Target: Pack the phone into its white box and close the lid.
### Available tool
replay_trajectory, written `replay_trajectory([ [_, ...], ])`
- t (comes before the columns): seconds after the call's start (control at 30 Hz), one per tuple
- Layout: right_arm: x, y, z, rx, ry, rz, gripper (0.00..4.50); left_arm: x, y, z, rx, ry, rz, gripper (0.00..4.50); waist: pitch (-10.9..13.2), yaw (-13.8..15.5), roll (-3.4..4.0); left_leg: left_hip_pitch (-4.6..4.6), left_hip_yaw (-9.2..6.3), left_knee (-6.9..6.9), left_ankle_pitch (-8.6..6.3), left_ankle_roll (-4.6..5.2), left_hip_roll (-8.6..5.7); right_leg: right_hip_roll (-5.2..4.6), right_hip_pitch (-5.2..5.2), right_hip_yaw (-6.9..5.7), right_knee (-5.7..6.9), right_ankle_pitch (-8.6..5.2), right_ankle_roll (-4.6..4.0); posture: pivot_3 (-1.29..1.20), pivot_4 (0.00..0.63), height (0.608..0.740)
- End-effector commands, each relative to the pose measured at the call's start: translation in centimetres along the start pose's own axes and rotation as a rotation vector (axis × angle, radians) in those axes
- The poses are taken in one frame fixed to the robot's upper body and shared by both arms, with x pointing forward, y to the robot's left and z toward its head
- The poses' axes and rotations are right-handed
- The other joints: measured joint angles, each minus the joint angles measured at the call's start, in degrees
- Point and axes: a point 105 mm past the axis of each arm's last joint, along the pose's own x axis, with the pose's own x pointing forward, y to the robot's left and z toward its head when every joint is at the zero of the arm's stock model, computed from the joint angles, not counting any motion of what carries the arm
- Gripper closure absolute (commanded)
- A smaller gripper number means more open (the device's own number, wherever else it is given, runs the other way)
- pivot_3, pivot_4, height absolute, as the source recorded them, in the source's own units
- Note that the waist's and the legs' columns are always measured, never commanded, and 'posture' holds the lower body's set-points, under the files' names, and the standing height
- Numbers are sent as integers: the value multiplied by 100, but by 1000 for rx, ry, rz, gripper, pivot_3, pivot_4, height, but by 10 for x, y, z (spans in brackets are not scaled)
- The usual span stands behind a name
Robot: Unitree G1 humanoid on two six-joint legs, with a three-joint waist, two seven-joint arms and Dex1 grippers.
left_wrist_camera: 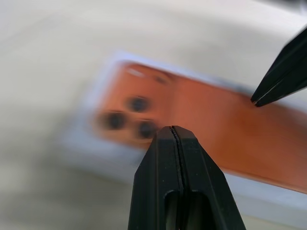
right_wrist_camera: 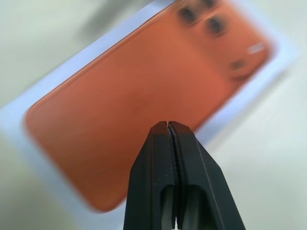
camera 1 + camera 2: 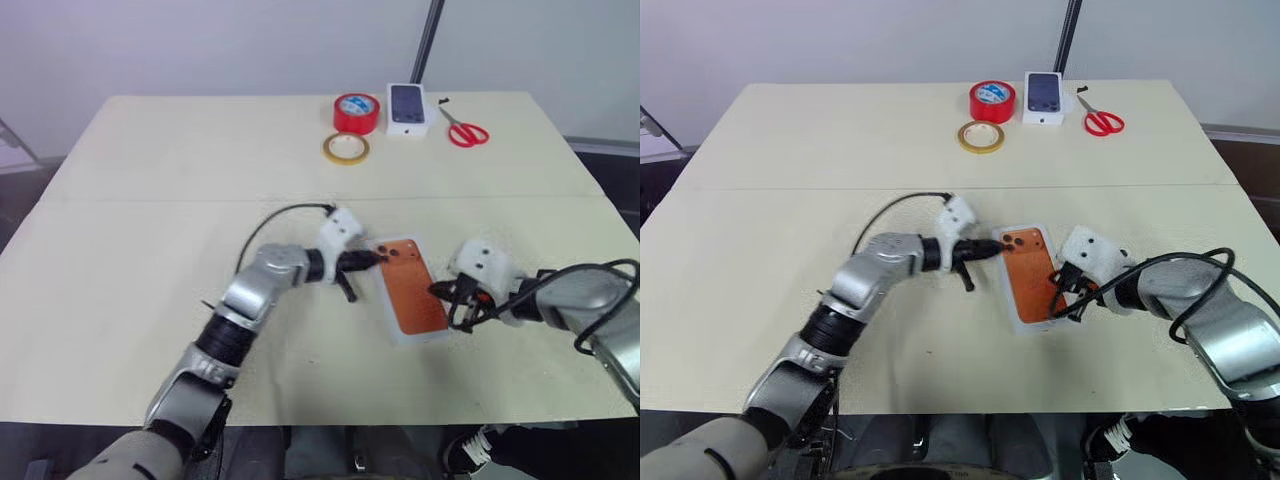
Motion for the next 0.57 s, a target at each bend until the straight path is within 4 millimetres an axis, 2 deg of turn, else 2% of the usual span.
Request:
replay_trajectory([
  [0.03, -18, -34, 14, 2, -129, -145, 4480, -59, 37, 20, 15, -102, 177, 4500, 0, -1, 0, 1, 1, -2, 0, 0, -1, -2, 1, 0, -1, 0, 0, 0, 150, 740],
  [0.1, -22, -47, 12, 65, -170, -174, 4480, -105, 62, 10, 6, -87, 322, 4500, -1, 9, 1, 2, 3, -3, 0, 0, -4, -6, 2, 0, -3, 0, 0, 0, 150, 740],
  [0.17, -24, -56, 9, 120, -199, -187, 4480, -141, 75, -2, -6, -58, 425, 4500, 0, 8, 0, 2, 3, 0, 0, 0, -3, -8, 3, 0, -4, 0, 0, 0, 150, 740],
  [0.23, -25, -62, 6, 166, -234, -187, 4480, -171, 81, -15, 6, -10, 499, 4500, 0, 14, 0, 3, 4, -1, 0, 0, -4, -11, 3, 0, -4, 0, 0, 0, 150, 740],
  [0.3, -25, -65, 0, 193, -246, -186, 4480, -193, 83, -25, -1, 23, 559, 4500, 1, 61, 0, 2, 2, -1, 0, 0, -6, -16, 4, 0, -4, 0, 0, 0, 150, 740],
  [0.43, -21, -60, -8, 219, -243, -161, 4480, -215, 81, -34, -22, 41, 621, 4500, 0, 121, 0, 1, 0, 5, -1, 1, -11, -24, 10, -2, -5, 0, 0, 0, 150, 740],
  [0.57, -15, -54, -9, 219, -248, -133, 4480, -214, 78, -36, -27, 44, 624, 4500, 0, 119, 0, 2, 0, 2, -1, 1, -9, -21, 8, -2, -5, 0, 0, 0, 150, 740],
])
